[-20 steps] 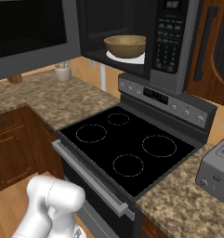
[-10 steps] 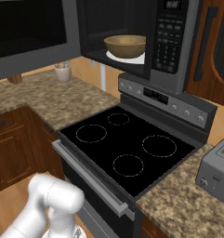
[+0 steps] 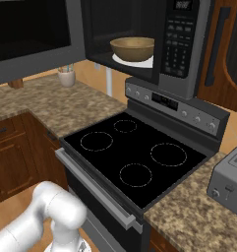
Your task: Pick the sweet potato from the sink and place it in the bowl. Then pick the bowl and place it in the microwave. Then close the microwave door and press the start button.
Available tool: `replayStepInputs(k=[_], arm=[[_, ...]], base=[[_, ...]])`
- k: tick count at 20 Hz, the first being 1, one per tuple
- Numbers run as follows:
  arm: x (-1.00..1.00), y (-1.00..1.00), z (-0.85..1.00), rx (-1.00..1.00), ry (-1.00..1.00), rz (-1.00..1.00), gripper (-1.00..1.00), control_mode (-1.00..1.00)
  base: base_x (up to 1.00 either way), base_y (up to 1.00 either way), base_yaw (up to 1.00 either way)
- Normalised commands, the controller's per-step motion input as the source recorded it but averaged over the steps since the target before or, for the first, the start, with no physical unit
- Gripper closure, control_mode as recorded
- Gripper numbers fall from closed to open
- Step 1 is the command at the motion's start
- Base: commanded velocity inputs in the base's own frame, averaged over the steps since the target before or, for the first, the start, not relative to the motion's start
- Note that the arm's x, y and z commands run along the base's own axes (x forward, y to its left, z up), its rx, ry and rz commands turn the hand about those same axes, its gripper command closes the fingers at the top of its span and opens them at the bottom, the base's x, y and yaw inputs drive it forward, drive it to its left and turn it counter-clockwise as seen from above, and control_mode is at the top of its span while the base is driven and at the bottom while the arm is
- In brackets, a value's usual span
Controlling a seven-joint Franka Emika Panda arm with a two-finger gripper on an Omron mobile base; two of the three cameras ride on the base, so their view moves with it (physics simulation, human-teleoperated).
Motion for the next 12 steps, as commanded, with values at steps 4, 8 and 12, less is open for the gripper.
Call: replayStepInputs(k=[4,8,12], arm=[[0.67,0.0,-0.47,0.12,-0.08,0.0,-1.0,-1.0],[0.42,-0.01,-0.13,0.1,-0.11,0.0,-1.0,-1.0],[0.08,-0.14,0.06,0.07,-0.08,-0.01,-1.0,-1.0]], base=[[0.0,0.0,0.0],[0.0,0.0,0.0],[0.0,0.0,0.0]])
